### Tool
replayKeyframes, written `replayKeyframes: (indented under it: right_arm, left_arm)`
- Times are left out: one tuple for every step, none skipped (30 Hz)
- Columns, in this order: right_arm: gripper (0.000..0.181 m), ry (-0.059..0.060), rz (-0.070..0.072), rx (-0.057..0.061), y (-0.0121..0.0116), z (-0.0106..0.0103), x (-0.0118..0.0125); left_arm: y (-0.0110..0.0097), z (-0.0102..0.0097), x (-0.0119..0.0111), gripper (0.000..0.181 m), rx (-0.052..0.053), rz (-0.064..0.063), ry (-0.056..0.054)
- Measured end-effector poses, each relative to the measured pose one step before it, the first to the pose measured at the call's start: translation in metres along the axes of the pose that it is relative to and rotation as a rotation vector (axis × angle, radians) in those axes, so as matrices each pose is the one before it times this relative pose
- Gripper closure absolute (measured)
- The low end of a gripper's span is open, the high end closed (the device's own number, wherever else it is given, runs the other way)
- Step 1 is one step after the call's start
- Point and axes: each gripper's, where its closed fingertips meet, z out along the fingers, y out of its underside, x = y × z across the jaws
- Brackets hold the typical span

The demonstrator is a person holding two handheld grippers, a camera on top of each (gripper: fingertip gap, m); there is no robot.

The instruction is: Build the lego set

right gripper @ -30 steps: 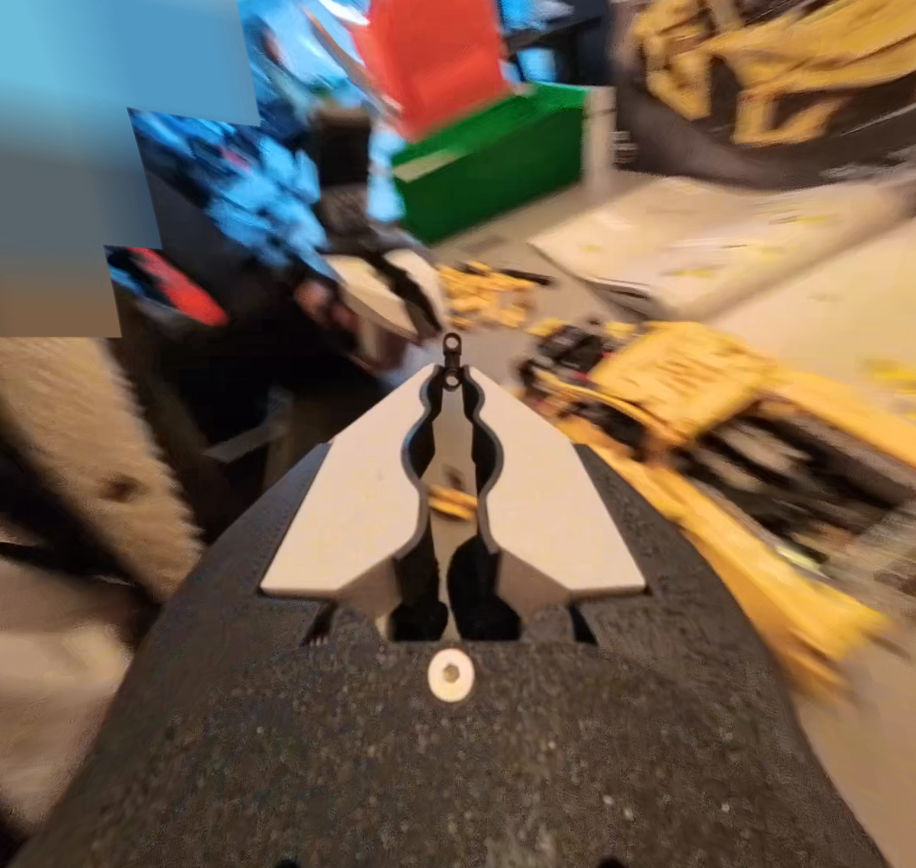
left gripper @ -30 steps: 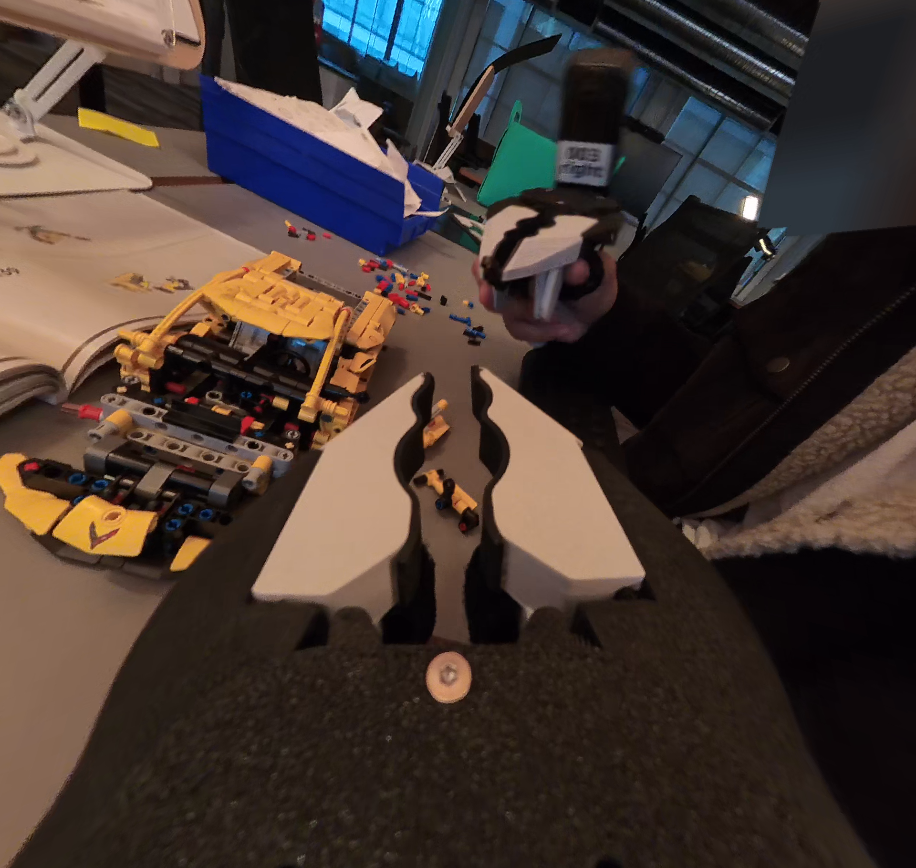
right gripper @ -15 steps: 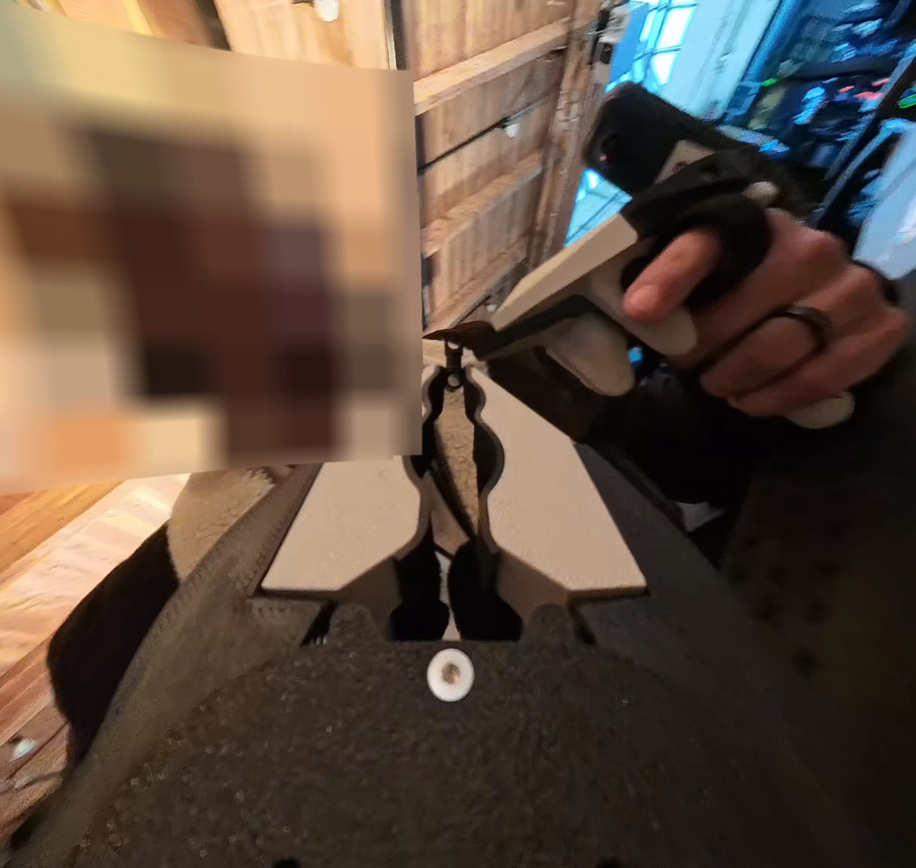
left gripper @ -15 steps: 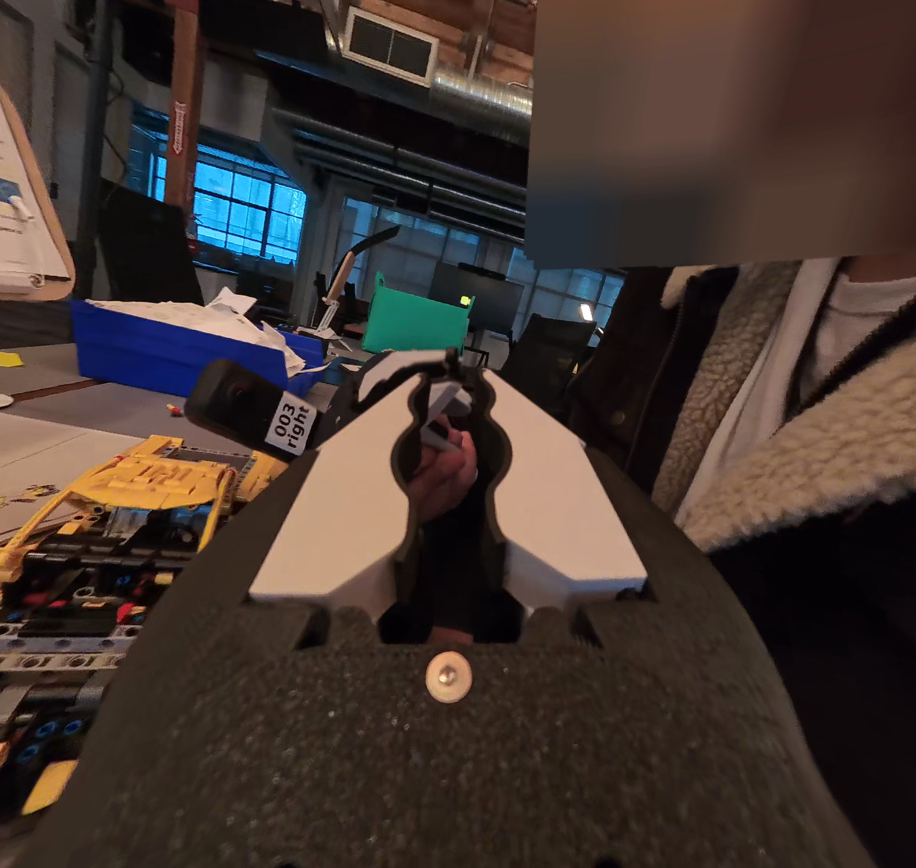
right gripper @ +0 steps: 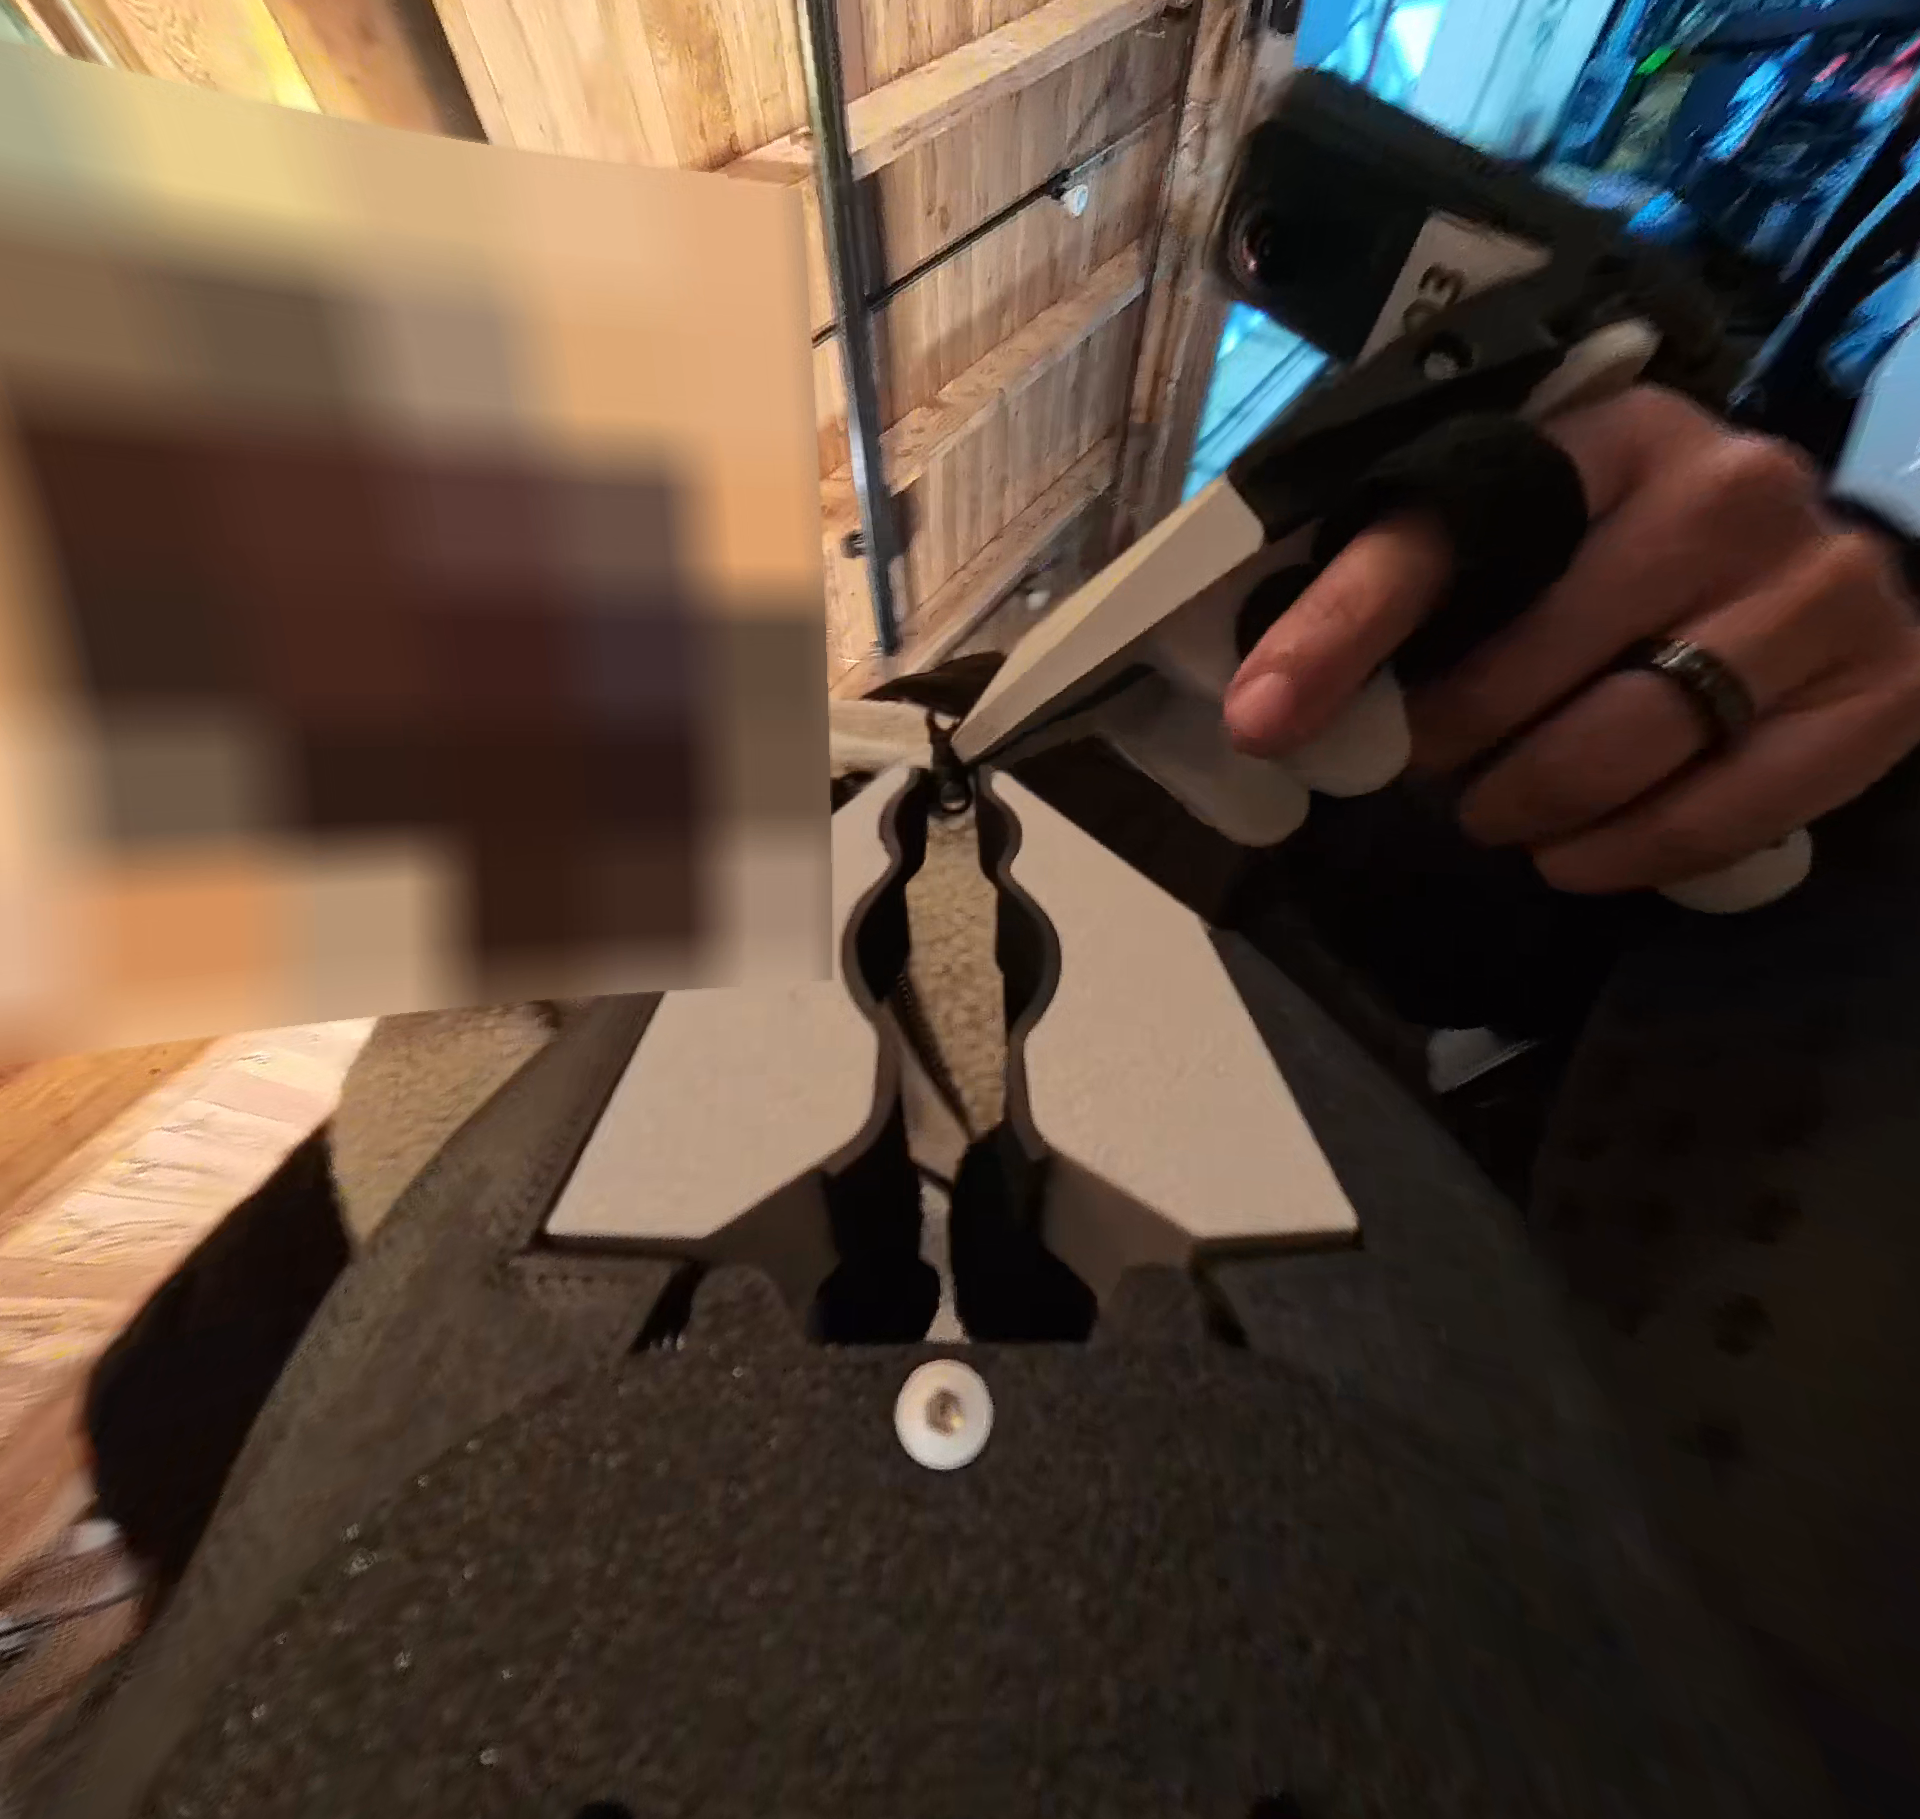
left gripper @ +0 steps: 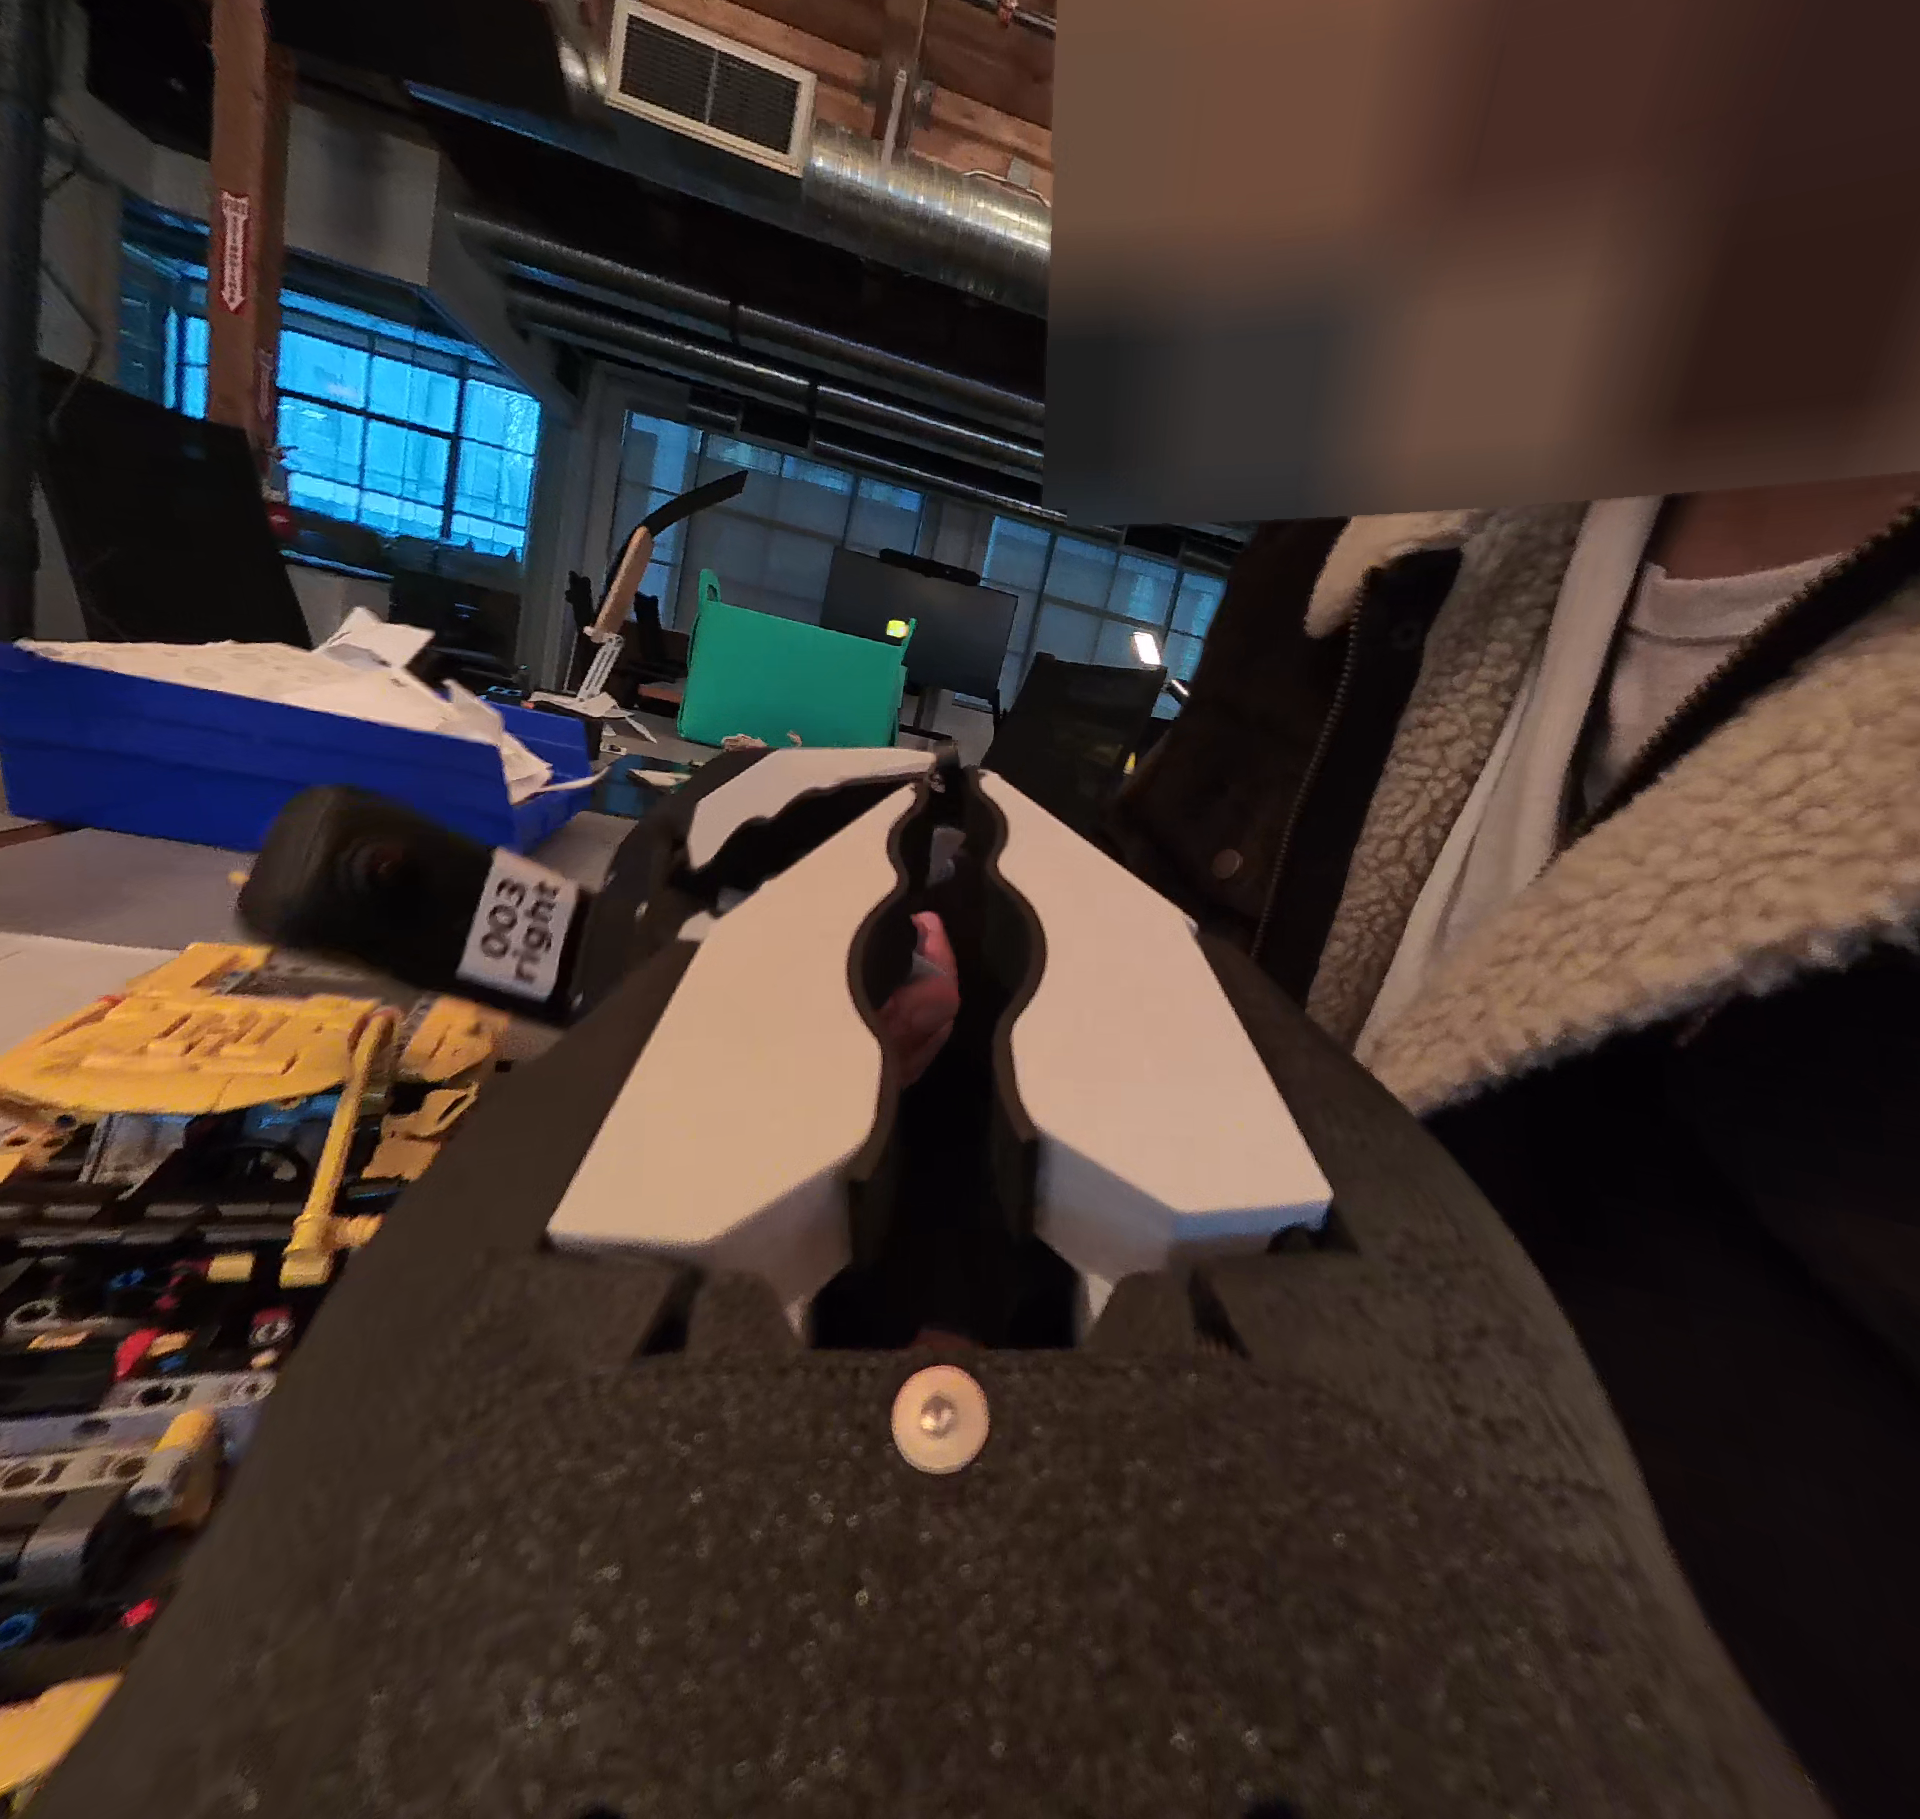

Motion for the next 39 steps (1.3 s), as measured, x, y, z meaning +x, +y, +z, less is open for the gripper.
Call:
replayKeyframes:
  right_arm:
    - [0.167,0.0582,-0.0577,0.0091,-0.00325,-0.00271,0.00287]
    - [0.156,0.0817,-0.0837,-0.0002,-0.00301,-0.00310,0.00519]
    - [0.150,0.1072,-0.1123,-0.0031,-0.00347,-0.00352,0.00787]
    - [0.149,0.1269,-0.1331,0.0111,-0.00537,-0.00397,0.00884]
    - [0.147,0.1369,-0.1689,0.0348,-0.00926,-0.00364,0.00718]
    - [0.145,0.1499,-0.2272,0.0168,-0.00676,-0.00242,0.00654]
    - [0.140,0.1783,-0.2667,-0.0320,-0.00104,-0.00202,0.01122]
    - [0.136,0.1852,-0.2131,-0.0405,0.00077,-0.00331,0.01271]
    - [0.145,0.1477,-0.1523,0.0089,-0.00526,-0.00469,0.00780]
    - [0.152,0.1056,-0.1335,0.0211,-0.00555,-0.00363,0.00428]
    - [0.152,0.0533,-0.1073,-0.0249,0.00196,0.00028,-0.00097]
    - [0.148,0.0366,-0.0649,-0.0553,0.00715,0.00337,-0.00111]
    - [0.143,0.0245,-0.0412,-0.0374,0.00598,0.00391,-0.00138]
    - [0.143,0.0217,-0.0355,-0.0220,0.00460,0.00300,-0.00096]
    - [0.144,0.0211,-0.0324,-0.0138,0.00245,0.00155,0.00017]
    - [0.146,0.0117,-0.0296,0.0000,-0.00103,0.00012,-0.00068]
    - [0.151,0.0076,-0.0201,0.0185,-0.00433,-0.00149,-0.00052]
    - [0.157,-0.0037,-0.0119,0.0103,-0.00255,-0.00088,-0.00141]
    - [0.159,-0.0112,-0.0056,-0.0117,0.00167,0.00082,-0.00209]
    - [0.160,0.0058,0.0012,-0.0037,0.00145,0.00038,0.00083]
    - [0.164,-0.0062,0.0029,0.0113,-0.00102,-0.00065,-0.00034]
    - [0.165,-0.0094,0.0101,0.0032,-0.00081,-0.00038,-0.00046]
    - [0.167,-0.0095,0.0082,-0.0024,-0.00012,0.00000,-0.00050]
    - [0.171,-0.0101,0.0013,0.0059,-0.00099,-0.00044,-0.00122]
    - [0.175,-0.0037,0.0025,-0.0014,0.00005,-0.00030,-0.00042]
    - [0.175,-0.0035,0.0075,-0.0040,0.00044,0.00001,0.00021]
    - [0.175,-0.0065,0.0169,0.0044,-0.00069,-0.00044,0.00018]
    - [0.175,-0.0073,0.0266,0.0180,-0.00260,-0.00130,0.00063]
    - [0.175,-0.0089,0.0411,0.0272,-0.00375,-0.00143,0.00089]
    - [0.175,-0.0138,0.0640,0.0250,-0.00318,-0.00108,0.00106]
    - [0.175,-0.0267,0.0870,0.0266,-0.00287,-0.00084,0.00046]
    - [0.175,-0.0439,0.0975,0.0297,-0.00300,-0.00106,-0.00126]
    - [0.175,-0.0508,0.1004,0.0314,-0.00305,-0.00130,-0.00158]
    - [0.175,-0.0452,0.0892,0.0237,-0.00205,-0.00103,-0.00069]
    - [0.175,-0.0475,0.0777,0.0214,-0.00196,-0.00085,-0.00158]
    - [0.175,-0.0439,0.0641,0.0120,-0.00113,-0.00047,-0.00169]
    - [0.175,-0.0360,0.0519,0.0077,-0.00051,-0.00007,-0.00146]
    - [0.175,-0.0386,0.0401,0.0086,-0.00070,0.00021,-0.00321]
    - [0.176,-0.0268,0.0272,0.0001,0.00033,0.00047,-0.00245]
  left_arm:
    - [-0.00073,-0.00132,-0.00573,0.176,0.0021,-0.0158,-0.0275]
    - [-0.00125,-0.00211,-0.00721,0.176,0.0067,-0.0219,-0.0316]
    - [-0.00157,-0.00255,-0.00757,0.176,0.0091,-0.0327,-0.0286]
    - [-0.00140,-0.00264,-0.00776,0.176,0.0089,-0.0408,-0.0269]
    - [-0.00079,-0.00228,-0.00910,0.176,0.0063,-0.0387,-0.0355]
    - [-0.00019,-0.00192,-0.00969,0.176,0.0038,-0.0298,-0.0405]
    - [0.00028,-0.00150,-0.00887,0.176,0.0010,-0.0246,-0.0394]
    - [0.00011,-0.00141,-0.00933,0.176,0.0021,-0.0245,-0.0443]
    - [-0.00018,-0.00145,-0.00906,0.176,0.0063,-0.0266,-0.0415]
    - [-0.00030,-0.00139,-0.00708,0.176,0.0081,-0.0366,-0.0270]
    - [-0.00163,-0.00127,-0.00499,0.176,0.0164,-0.0473,-0.0137]
    - [-0.00237,-0.00126,-0.00359,0.176,0.0221,-0.0481,-0.0051]
    - [-0.00234,-0.00074,-0.00103,0.176,0.0221,-0.0453,0.0099]
    - [-0.00078,-0.00009,0.00094,0.176,0.0107,-0.0401,0.0181]
    - [0.00121,0.00054,-0.00013,0.176,-0.0021,-0.0243,0.0065]
    - [0.00129,0.00057,-0.00123,0.177,-0.0024,-0.0066,-0.0046]
    - [0.00184,0.00064,0.00016,0.177,-0.0086,0.0024,0.0006]
    - [0.00116,0.00078,0.00230,0.177,-0.0064,0.0039,0.0100]
    - [0.00077,0.00083,0.00182,0.177,-0.0043,0.0052,0.0073]
    - [0.00207,0.00083,-0.00061,0.177,-0.0115,0.0082,-0.0058]
    - [0.00318,0.00089,-0.00052,0.177,-0.0173,0.0067,-0.0045]
    - [0.00220,0.00108,0.00170,0.177,-0.0115,0.0015,0.0088]
    - [0.00119,0.00100,0.00138,0.177,-0.0055,0.0043,0.0054]
    - [0.00194,0.00089,-0.00042,0.177,-0.0103,0.0112,-0.0070]
    - [0.00132,0.00043,-0.00065,0.177,-0.0076,0.0095,-0.0070]
    - [0.00007,0.00001,-0.00030,0.177,-0.0003,0.0017,-0.0034]
    - [-0.00003,0.00009,0.00046,0.177,0.0007,0.0005,0.0031]
    - [-0.00051,0.00034,0.00214,0.177,0.0040,0.0027,0.0124]
    - [-0.00118,0.00074,0.00389,0.177,0.0079,0.0148,0.0165]
    - [-0.00137,0.00071,0.00386,0.176,0.0088,0.0295,0.0104]
    - [-0.00133,0.00072,0.00432,0.174,0.0082,0.0370,0.0100]
    - [-0.00071,0.00087,0.00481,0.169,0.0049,0.0320,0.0130]
    - [-0.00076,0.00083,0.00455,0.167,0.0060,0.0236,0.0150]
    - [-0.00046,0.00086,0.00314,0.166,0.0050,0.0186,0.0090]
    - [-0.00016,0.00053,0.00168,0.166,0.0007,0.0189,0.0022]
    - [-0.00106,0.00005,0.00086,0.166,0.0034,0.0163,-0.0023]
    - [-0.00165,-0.00041,0.00084,0.167,0.0080,0.0112,-0.0001]
    - [-0.00117,-0.00037,0.00050,0.167,0.0069,0.0026,0.0013]
    - [0.00021,-0.00004,-0.00010,0.167,-0.0005,-0.0044,0.0011]
